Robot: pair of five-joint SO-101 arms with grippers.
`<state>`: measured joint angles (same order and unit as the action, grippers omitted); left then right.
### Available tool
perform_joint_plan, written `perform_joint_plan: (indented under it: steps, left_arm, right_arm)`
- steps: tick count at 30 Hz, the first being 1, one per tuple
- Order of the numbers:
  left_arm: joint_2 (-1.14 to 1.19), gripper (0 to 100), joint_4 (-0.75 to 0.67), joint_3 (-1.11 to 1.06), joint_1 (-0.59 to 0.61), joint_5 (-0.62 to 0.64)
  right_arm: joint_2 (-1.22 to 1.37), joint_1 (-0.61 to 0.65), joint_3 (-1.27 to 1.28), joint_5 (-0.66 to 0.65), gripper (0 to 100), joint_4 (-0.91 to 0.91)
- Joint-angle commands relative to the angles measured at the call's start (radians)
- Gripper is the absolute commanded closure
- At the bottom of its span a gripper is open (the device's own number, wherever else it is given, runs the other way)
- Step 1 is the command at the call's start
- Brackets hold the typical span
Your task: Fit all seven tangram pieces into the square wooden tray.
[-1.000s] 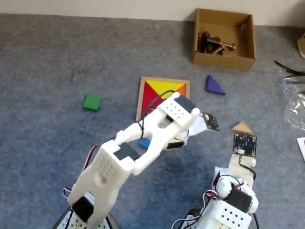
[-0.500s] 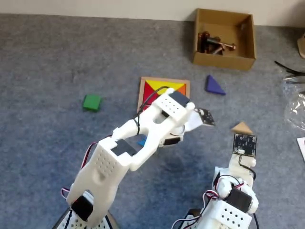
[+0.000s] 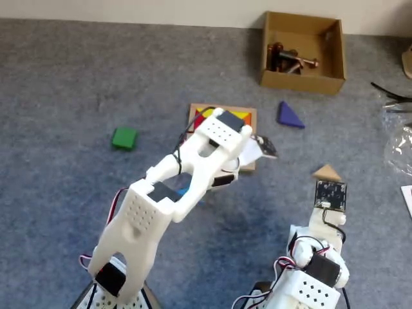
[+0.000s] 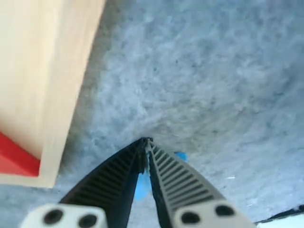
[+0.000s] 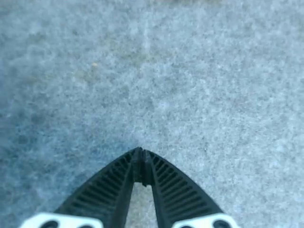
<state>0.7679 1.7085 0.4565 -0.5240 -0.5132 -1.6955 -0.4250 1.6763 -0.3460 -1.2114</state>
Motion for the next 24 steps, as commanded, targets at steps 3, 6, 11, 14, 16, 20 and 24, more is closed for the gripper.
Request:
perform_joint_plan:
  steps: [3,6,11,14,16,20,24]
  left_arm:
    - [-0.024,98,0.032,0.048,0.012,-0.206]
    - [-0.047,98,0.037,0.051,0.024,-0.319]
    - [-0.101,97,0.037,0.05,0.033,-0.456]
    - [-0.124,97,0.038,0.036,0.041,-0.534]
    - [-0.143,97,0.038,0.028,0.045,-0.565]
    - [-0.185,97,0.038,0.027,0.07,-0.571]
    - [-0.237,97,0.043,-0.07,0.088,-0.574]
  right_arm:
    - [-0.015,-0.015,0.116,0.002,99.3,0.018]
    - [-0.015,-0.015,0.116,0.002,99.3,0.018]
    - [-0.015,-0.015,0.116,0.002,99.3,0.018]
    - [-0.015,-0.015,0.116,0.002,99.3,0.018]
    - [-0.015,-0.015,0.116,0.002,99.3,0.018]
    - [-0.015,-0.015,0.116,0.002,99.3,0.018]
    - [-0.015,-0.015,0.116,0.002,99.3,0.018]
